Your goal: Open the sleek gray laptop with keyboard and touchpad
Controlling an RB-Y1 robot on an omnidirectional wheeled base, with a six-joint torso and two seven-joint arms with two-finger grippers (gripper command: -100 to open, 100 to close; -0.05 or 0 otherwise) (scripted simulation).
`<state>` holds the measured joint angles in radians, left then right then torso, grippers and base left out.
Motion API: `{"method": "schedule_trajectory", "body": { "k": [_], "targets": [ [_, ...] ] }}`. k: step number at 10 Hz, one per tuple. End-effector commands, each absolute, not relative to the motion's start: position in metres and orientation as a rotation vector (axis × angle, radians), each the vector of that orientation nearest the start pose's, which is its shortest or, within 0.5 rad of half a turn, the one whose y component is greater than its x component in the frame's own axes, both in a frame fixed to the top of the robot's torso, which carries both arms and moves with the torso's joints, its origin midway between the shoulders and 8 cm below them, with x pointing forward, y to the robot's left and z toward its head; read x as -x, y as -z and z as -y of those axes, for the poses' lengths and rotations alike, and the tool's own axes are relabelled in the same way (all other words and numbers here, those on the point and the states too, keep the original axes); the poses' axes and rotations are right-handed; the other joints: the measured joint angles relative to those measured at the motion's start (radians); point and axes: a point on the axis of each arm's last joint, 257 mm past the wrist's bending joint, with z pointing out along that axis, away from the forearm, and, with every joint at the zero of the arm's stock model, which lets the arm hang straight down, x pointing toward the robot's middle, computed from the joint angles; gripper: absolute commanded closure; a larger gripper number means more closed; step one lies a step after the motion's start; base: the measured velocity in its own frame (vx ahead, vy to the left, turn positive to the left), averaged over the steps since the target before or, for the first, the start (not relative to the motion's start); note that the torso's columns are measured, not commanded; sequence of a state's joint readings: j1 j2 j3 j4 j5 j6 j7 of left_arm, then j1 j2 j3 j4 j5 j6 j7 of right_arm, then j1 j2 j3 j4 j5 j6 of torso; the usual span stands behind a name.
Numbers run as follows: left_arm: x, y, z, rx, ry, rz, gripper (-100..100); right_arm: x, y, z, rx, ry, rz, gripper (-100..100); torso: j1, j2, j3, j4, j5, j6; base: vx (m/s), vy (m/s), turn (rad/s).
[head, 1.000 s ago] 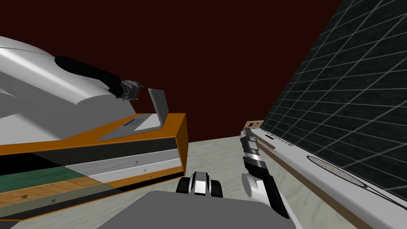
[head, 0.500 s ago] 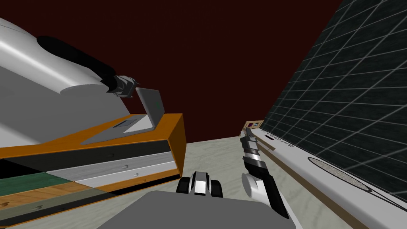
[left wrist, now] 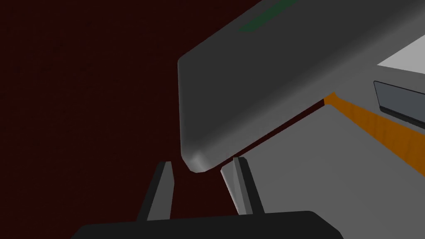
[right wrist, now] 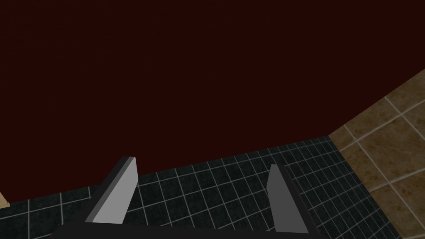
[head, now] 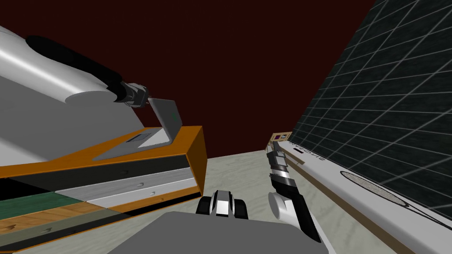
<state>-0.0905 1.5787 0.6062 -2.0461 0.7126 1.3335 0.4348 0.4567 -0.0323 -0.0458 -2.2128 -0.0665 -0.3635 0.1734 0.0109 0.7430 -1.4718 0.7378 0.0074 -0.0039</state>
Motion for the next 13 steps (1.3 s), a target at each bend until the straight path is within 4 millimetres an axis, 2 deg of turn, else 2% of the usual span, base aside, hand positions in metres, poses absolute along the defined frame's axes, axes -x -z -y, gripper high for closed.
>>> {"method": "schedule_trajectory", "body": {
  "k": [1, 6, 7, 9, 13],
  "targets": [
    [-0.438, -0.213, -0.554, 1.340, 0.493, -1.115, 100, -0.377, 0.018, 0.303, -0.729, -1.116, -0.757, 0, 0.000, 0.000, 0.001, 0.000, 0.001, -0.002, -0.106, 0.023, 0.000],
    [-0.448, -0.198, -0.591, 1.443, 0.651, -1.007, 100, -0.377, 0.018, 0.303, -0.729, -1.116, -0.757, 0, -0.007, -0.006, -0.004, -0.002, -0.004, 0.003, -0.098, 0.049, 0.008],
    [-0.446, -0.203, -0.587, 1.425, 0.635, -1.016, 100, -0.377, 0.018, 0.303, -0.729, -1.116, -0.757, 0, -0.010, -0.007, -0.005, -0.002, -0.005, 0.004, -0.045, 0.019, 0.011],
    [-0.452, -0.189, -0.602, 1.470, 0.711, -0.971, 100, -0.377, 0.018, 0.303, -0.729, -1.116, -0.757, 0, -0.015, -0.008, -0.007, -0.001, -0.010, 0.005, -0.047, 0.027, 0.007],
    [-0.465, -0.156, -0.627, 1.552, 0.851, -0.877, 100, -0.377, 0.018, 0.303, -0.729, -1.116, -0.757, 0, -0.012, -0.003, -0.003, 0.001, -0.008, 0.004, -0.077, 0.040, 0.001]
  ]
}}
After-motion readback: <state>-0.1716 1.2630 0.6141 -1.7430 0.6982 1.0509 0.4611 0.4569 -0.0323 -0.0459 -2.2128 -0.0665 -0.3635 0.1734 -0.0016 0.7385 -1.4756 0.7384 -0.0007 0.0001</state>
